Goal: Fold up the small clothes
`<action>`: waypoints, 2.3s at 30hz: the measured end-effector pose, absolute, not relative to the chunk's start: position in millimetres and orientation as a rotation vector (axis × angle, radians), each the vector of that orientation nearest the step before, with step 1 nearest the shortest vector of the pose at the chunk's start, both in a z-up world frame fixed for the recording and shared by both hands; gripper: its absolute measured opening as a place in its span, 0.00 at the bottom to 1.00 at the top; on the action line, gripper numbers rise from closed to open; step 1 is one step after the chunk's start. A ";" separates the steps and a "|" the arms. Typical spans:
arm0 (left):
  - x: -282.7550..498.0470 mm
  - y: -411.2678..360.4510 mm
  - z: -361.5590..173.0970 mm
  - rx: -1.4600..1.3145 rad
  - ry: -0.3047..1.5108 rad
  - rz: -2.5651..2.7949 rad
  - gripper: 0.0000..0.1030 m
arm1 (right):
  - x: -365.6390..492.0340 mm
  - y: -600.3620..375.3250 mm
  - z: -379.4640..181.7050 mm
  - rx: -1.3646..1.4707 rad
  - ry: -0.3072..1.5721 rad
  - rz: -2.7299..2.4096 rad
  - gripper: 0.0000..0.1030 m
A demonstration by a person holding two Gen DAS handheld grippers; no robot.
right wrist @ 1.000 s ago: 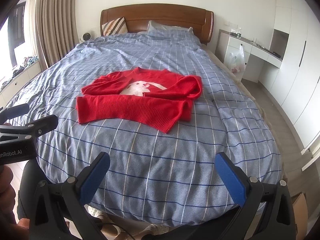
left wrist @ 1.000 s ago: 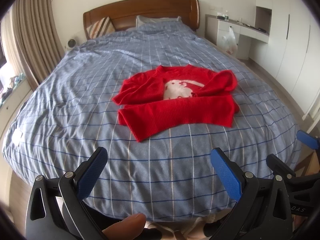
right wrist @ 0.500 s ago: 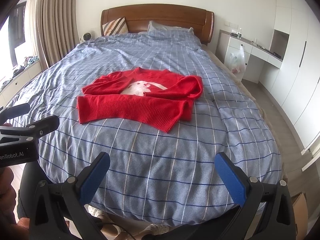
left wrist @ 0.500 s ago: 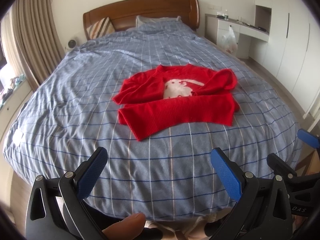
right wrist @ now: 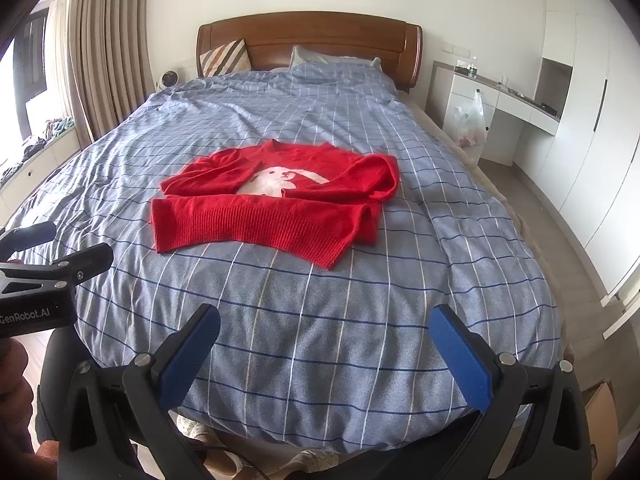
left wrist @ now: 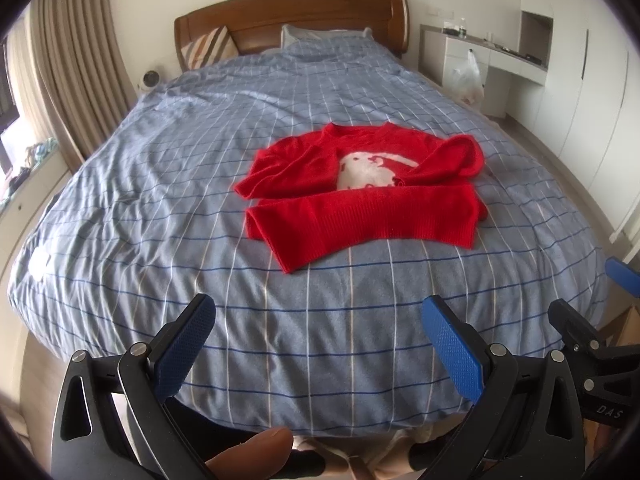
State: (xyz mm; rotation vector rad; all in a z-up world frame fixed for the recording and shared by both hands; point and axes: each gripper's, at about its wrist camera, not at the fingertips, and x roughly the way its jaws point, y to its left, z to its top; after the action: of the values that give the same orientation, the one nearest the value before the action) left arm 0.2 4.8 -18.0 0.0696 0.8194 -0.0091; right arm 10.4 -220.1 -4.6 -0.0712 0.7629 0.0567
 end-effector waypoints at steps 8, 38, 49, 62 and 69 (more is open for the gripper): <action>0.8 7.7 -22.3 0.078 0.835 0.015 1.00 | 10.7 -213.4 -6.1 -0.087 0.769 0.068 1.00; -1.0 6.1 -23.0 0.102 0.840 0.023 1.00 | 8.4 -211.6 -8.4 -0.088 0.777 0.074 1.00; -0.6 5.1 -22.8 0.103 0.840 0.024 1.00 | 8.4 -210.7 -9.1 -0.089 0.778 0.075 1.00; -1.3 5.8 -23.3 0.104 0.842 0.025 1.00 | 8.3 -209.1 -9.9 -0.090 0.779 0.076 1.00; -2.9 8.2 -24.0 0.103 0.845 0.024 1.00 | 8.3 -208.7 -9.8 -0.091 0.778 0.075 1.00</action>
State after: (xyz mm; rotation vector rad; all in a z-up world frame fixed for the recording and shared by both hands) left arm -2.9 8.2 -24.0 0.1028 0.8455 0.0238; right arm 8.3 -208.7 -9.8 -0.0910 0.7784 0.0754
